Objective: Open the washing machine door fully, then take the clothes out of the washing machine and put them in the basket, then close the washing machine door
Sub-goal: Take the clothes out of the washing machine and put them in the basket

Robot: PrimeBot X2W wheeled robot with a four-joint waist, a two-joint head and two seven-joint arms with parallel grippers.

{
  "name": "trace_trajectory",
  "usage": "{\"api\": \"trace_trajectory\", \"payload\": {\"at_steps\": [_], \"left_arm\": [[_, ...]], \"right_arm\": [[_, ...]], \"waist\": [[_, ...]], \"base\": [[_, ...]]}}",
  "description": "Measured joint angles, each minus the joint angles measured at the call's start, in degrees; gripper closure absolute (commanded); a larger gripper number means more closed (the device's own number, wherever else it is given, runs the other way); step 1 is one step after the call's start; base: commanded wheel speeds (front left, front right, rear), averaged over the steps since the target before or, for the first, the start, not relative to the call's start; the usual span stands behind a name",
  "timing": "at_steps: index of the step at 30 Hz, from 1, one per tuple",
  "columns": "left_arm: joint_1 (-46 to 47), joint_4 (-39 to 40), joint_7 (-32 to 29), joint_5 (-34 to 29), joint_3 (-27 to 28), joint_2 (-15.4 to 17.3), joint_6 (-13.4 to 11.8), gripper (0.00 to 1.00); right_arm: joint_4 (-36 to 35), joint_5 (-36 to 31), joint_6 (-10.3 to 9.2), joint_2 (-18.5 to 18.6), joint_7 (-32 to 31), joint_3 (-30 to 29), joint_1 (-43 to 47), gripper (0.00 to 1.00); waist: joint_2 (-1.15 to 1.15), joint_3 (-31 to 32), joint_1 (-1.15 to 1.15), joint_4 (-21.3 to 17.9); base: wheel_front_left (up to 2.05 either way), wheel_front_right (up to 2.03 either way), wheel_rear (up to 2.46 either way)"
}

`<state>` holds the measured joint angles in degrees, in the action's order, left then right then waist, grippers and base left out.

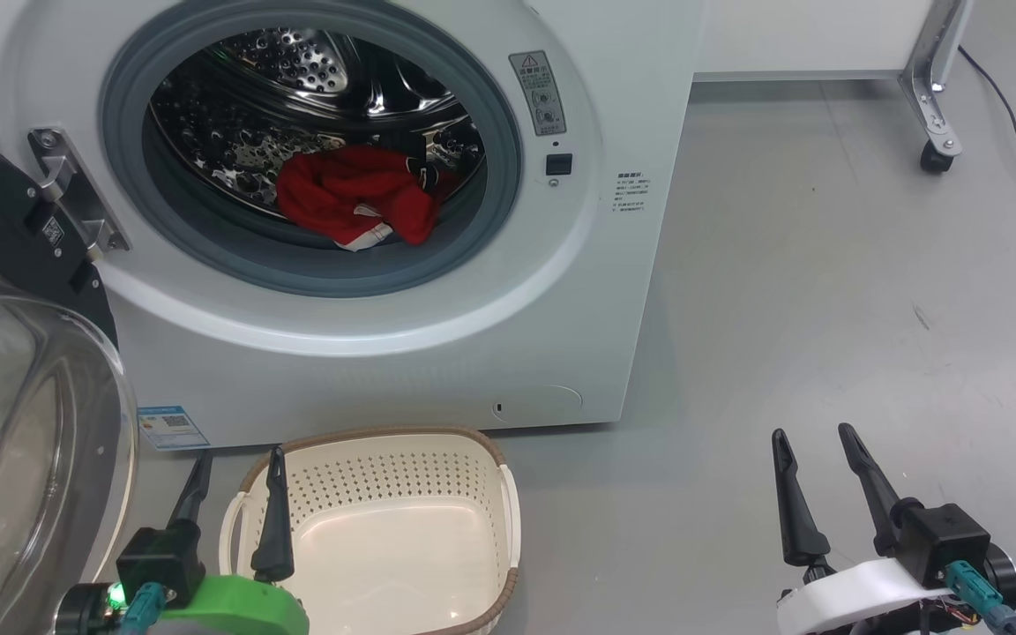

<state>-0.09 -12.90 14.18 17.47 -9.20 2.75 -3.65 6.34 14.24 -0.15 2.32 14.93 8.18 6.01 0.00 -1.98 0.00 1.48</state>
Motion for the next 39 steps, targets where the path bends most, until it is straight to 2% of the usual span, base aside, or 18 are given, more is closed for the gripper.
{"api": "trace_trajectory", "payload": {"at_steps": [26,33,39], "left_arm": [[-0.04,-0.59,-1.36,0.92,-0.35,0.01,0.43,0.0],[0.54,-1.92,-4.04,2.74,-1.74,0.0,2.05,0.0],[5.3,-4.83,-7.64,5.06,-2.57,-0.07,3.6,0.0]], "right_arm": [[0.13,0.3,0.01,0.0,0.0,0.56,0.0,0.0],[-0.76,0.29,0.05,0.0,0.0,1.56,-0.51,0.0],[-1.77,0.26,0.04,0.01,0.0,1.96,-1.36,0.0]], "waist": [[0.0,-0.13,0.0,0.12],[0.0,-2.22,0.0,-0.37],[0.0,-5.25,0.0,-0.94]], "base": [[0.02,-0.02,0.0],[0.0,0.0,0.0],[0.0,0.0,0.0]]}}
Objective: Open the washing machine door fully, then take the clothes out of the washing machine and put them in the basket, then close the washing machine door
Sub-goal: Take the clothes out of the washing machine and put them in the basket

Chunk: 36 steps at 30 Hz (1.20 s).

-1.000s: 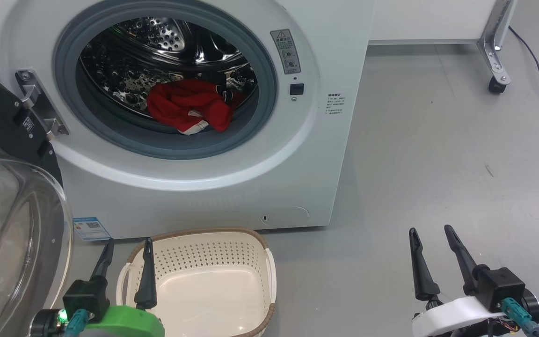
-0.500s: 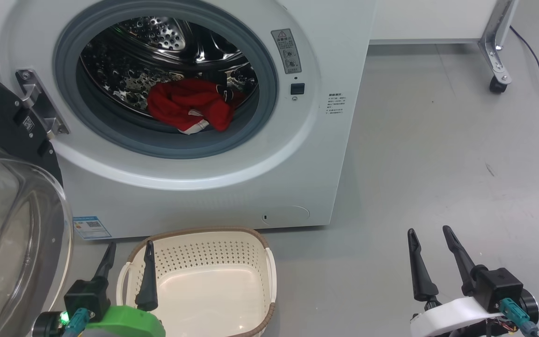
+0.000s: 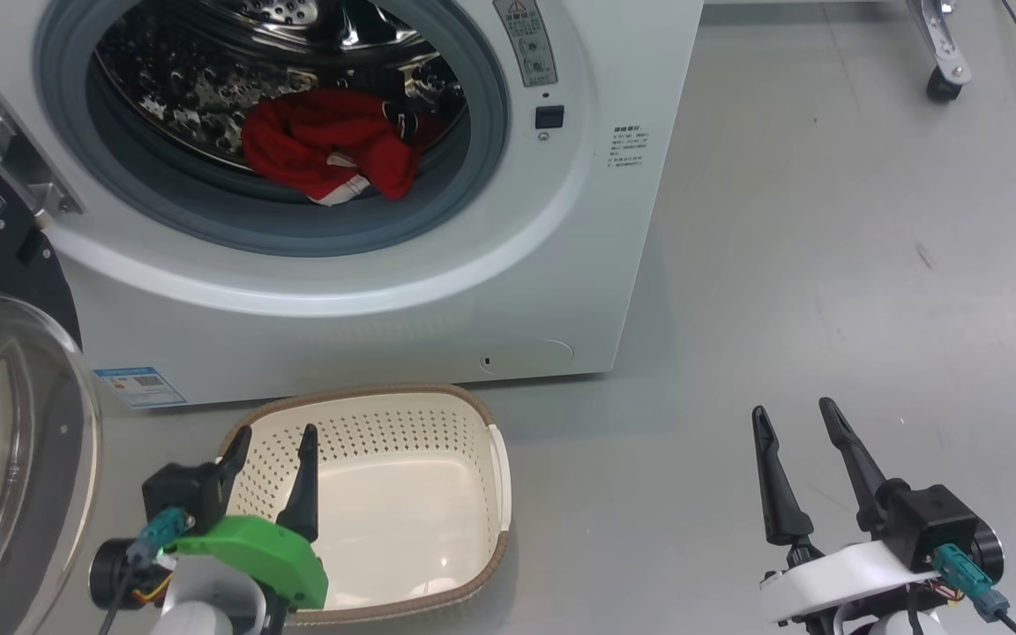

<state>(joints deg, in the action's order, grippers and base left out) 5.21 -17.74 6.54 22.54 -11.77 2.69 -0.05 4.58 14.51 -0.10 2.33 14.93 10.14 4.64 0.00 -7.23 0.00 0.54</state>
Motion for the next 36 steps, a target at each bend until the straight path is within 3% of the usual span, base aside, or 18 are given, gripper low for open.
{"api": "trace_trajectory", "payload": {"at_steps": [16,36], "left_arm": [[22.79,-7.42,-15.07,4.81,0.09,0.38,4.08,0.0],[48.29,-9.12,-30.51,12.48,7.94,9.32,5.41,0.0]], "right_arm": [[-3.21,-0.56,0.02,0.09,0.0,1.82,-6.75,0.0],[-4.75,4.09,-0.07,0.25,0.0,7.69,-15.32,0.0]], "waist": [[0.0,-12.17,0.0,-3.14],[0.0,-26.62,0.01,-10.51]], "base": [[0.0,0.0,0.0],[0.0,0.0,0.0]]}}
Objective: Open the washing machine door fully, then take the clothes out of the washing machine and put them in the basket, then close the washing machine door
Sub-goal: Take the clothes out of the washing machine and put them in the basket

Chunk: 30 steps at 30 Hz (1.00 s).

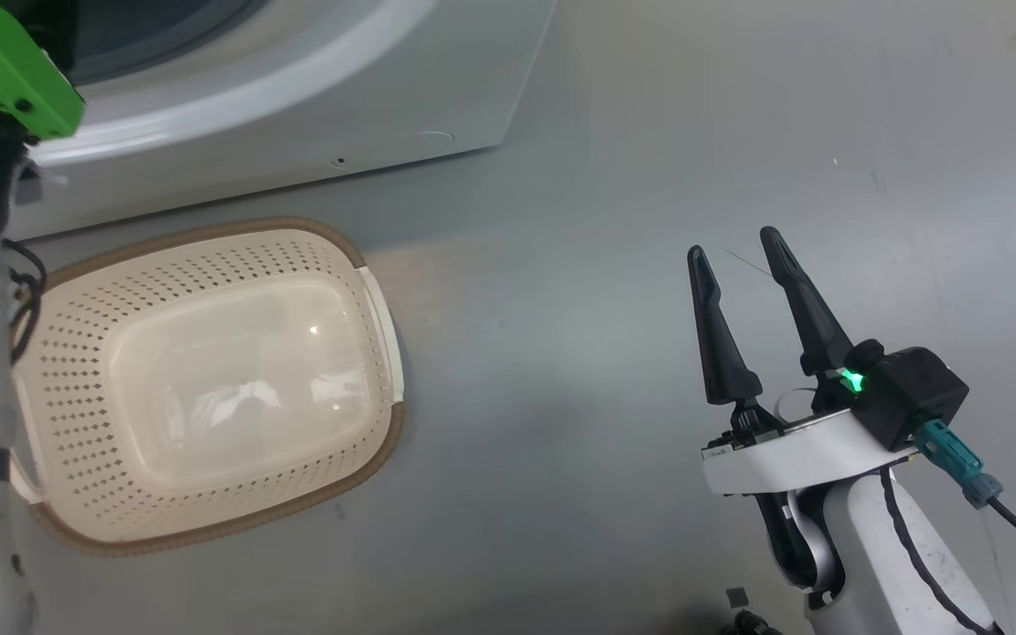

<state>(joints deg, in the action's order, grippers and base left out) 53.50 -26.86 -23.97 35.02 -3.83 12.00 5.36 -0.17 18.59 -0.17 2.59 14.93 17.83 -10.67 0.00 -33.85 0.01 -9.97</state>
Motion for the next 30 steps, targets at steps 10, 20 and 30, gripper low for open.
{"api": "trace_trajectory", "payload": {"at_steps": [10,20,30], "left_arm": [[8.78,-0.92,-5.33,2.29,2.48,3.27,-0.03,0.0],[14.16,-2.4,-9.66,0.93,2.08,7.48,-0.53,0.0],[16.16,-5.19,-11.94,-0.77,1.36,9.14,-1.05,0.0]], "right_arm": [[-0.09,2.7,-1.05,0.02,0.0,2.87,-2.94,0.0],[-0.67,5.23,-1.81,0.01,0.0,4.83,-5.59,0.0],[-0.75,6.58,-2.53,-0.01,0.0,5.08,-7.08,0.0]], "waist": [[0.0,-4.58,0.0,-4.48],[0.0,-8.36,0.0,-7.82],[0.0,-10.93,0.0,-10.44]], "base": [[0.0,0.0,0.0],[0.0,0.0,0.0],[0.0,0.0,0.0]]}}
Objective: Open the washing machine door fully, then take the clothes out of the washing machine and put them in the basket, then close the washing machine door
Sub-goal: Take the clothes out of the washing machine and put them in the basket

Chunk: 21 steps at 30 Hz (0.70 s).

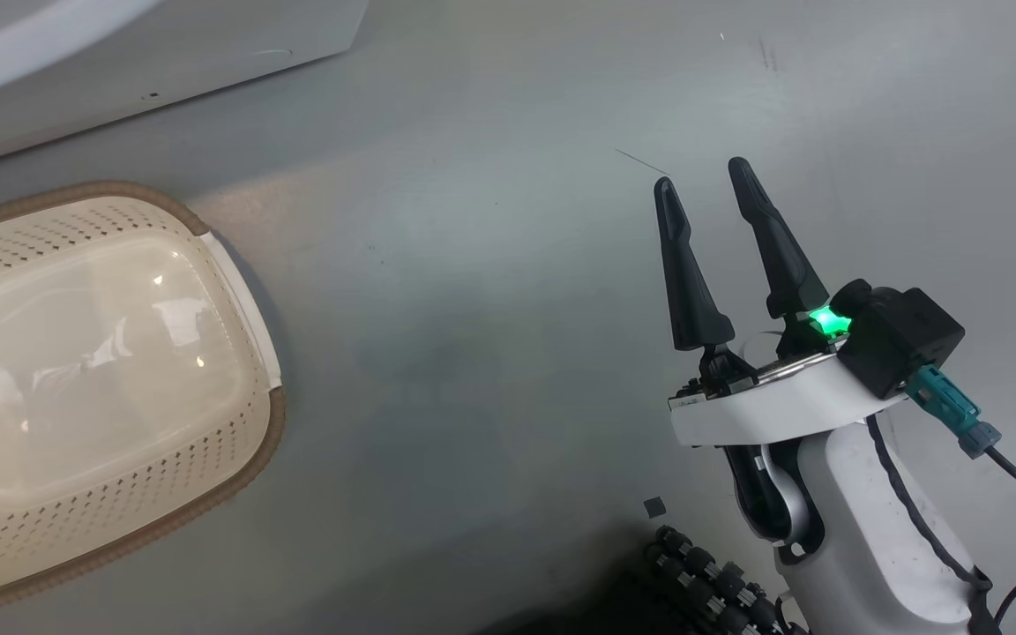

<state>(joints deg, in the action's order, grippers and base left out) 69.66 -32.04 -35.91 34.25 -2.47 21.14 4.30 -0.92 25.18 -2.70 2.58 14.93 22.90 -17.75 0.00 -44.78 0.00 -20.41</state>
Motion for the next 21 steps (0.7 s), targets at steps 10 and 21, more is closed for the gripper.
{"api": "trace_trajectory", "payload": {"at_steps": [10,21], "left_arm": [[1.72,-1.52,-1.35,-0.76,-1.14,1.1,-0.03,1.0],[1.93,-2.16,1.45,0.0,-0.87,-0.1,0.85,1.0]], "right_arm": [[0.02,0.02,-0.49,0.0,0.0,-0.18,-1.16,0.0],[0.29,-0.12,-0.57,0.01,0.0,-1.53,-2.26,0.0]], "waist": [[0.0,-0.65,0.0,-0.27],[0.0,-0.45,0.0,0.7]], "base": [[0.0,0.0,0.0],[0.0,0.0,0.0]]}}
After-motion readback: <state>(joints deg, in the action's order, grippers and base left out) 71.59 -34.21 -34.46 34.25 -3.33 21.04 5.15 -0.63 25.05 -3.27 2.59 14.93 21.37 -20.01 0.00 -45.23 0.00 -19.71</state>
